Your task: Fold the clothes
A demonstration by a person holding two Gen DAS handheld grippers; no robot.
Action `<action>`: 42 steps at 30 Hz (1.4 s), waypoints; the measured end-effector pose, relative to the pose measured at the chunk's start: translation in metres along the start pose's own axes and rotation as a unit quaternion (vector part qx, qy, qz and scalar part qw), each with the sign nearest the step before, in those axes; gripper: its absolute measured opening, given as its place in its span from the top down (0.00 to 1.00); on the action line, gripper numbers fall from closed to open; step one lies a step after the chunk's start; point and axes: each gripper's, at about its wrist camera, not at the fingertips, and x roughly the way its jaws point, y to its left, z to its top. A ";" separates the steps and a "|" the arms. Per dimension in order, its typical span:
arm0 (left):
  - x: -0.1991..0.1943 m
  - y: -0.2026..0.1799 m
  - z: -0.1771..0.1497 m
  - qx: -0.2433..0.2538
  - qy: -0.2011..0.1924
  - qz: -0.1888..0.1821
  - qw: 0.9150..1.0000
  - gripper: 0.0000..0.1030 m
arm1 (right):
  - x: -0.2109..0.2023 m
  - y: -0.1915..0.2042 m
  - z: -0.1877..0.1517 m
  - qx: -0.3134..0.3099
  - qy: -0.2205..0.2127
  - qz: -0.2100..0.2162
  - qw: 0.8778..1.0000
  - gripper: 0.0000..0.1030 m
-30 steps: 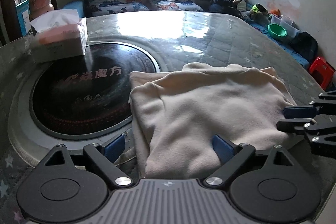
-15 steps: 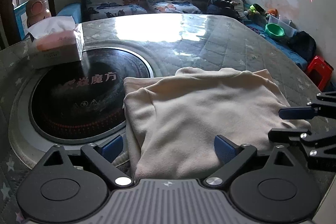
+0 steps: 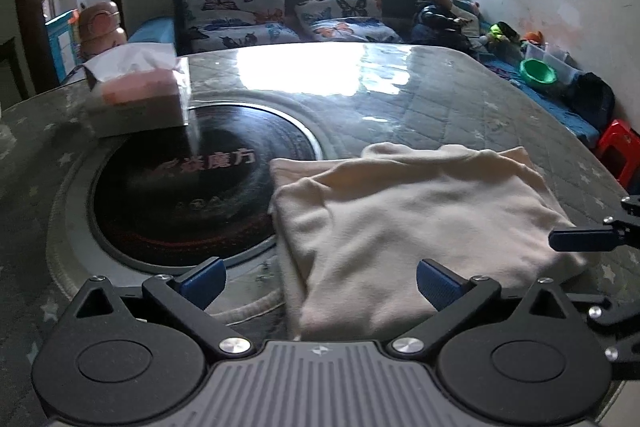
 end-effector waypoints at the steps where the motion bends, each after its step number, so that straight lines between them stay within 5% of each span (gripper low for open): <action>1: 0.000 0.002 0.000 -0.001 -0.001 0.006 1.000 0.00 | 0.000 0.003 0.001 -0.006 -0.001 0.002 1.000 0.48; 19: -0.004 0.029 0.003 -0.028 0.008 0.084 0.996 0.00 | 0.035 0.065 0.035 -0.113 0.001 0.046 0.993 0.45; 28: 0.002 0.053 0.006 -0.077 0.026 0.073 0.994 0.00 | 0.058 0.082 0.041 -0.138 0.018 0.046 0.989 0.60; 42: 0.003 0.070 0.009 -0.178 0.040 0.009 0.983 0.00 | 0.068 0.073 0.046 -0.113 0.021 0.048 0.992 0.81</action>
